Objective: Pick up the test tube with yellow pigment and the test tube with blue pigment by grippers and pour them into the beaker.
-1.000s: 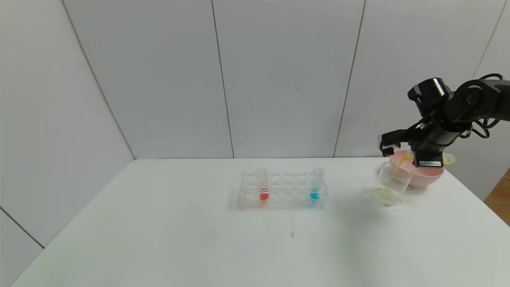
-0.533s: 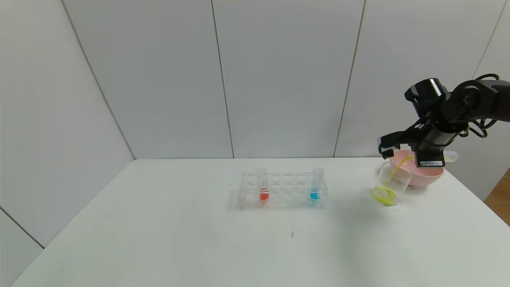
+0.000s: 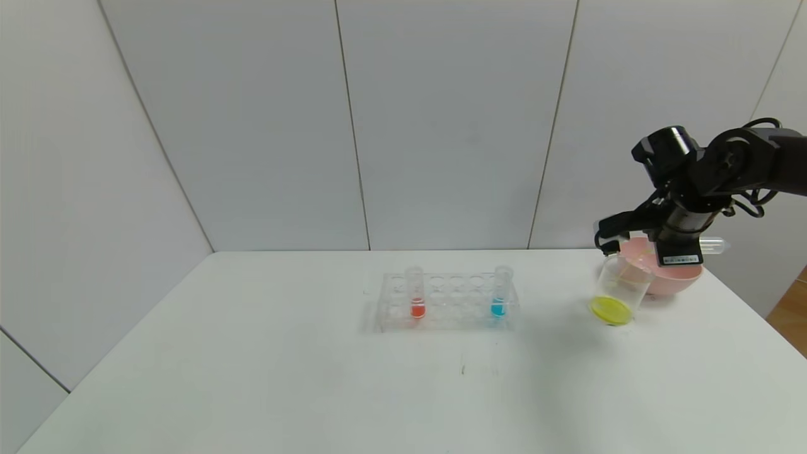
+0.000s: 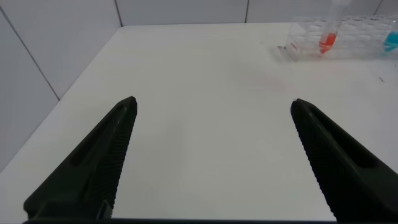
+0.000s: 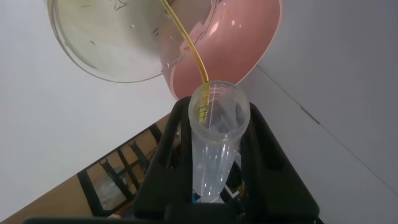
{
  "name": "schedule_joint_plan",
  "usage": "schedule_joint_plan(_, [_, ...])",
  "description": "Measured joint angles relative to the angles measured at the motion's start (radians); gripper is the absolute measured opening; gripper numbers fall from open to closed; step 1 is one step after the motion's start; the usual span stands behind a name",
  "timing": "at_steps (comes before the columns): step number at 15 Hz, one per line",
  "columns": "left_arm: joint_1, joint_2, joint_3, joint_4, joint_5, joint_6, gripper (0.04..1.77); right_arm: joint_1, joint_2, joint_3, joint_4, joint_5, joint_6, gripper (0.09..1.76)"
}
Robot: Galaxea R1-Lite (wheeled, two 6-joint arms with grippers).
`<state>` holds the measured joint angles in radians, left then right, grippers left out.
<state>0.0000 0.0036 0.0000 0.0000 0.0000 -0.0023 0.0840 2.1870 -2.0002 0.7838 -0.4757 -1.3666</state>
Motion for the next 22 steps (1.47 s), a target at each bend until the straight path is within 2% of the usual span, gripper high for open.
schedule_joint_plan(6, [0.000,0.000,0.000,0.000,0.000,0.000,1.76,0.022,0.000,0.000,0.003,-0.057,-0.005,0.51])
schedule_joint_plan(11, [0.000,0.000,0.000,0.000,0.000,0.000,1.76,0.025,-0.008,0.000,0.007,-0.053,-0.003,0.51])
schedule_joint_plan(13, [0.000,0.000,0.000,0.000,0.000,0.000,1.76,0.014,-0.022,0.000,0.001,-0.010,-0.001,0.51])
schedule_joint_plan(16, [0.000,0.000,0.000,0.000,0.000,0.000,1.76,-0.027,-0.051,0.000,-0.019,0.223,0.017,0.51])
schedule_joint_plan(18, [0.000,0.000,0.000,0.000,0.000,0.000,1.76,-0.074,-0.069,0.000,-0.045,0.424,0.099,0.51])
schedule_joint_plan(20, [-0.001,0.000,0.000,0.000,0.000,0.000,1.76,-0.107,-0.084,0.000,-0.132,0.635,0.309,0.51])
schedule_joint_plan(22, [-0.001,0.000,0.000,0.000,0.000,0.000,1.76,-0.132,-0.090,0.000,-0.287,0.770,0.521,0.51])
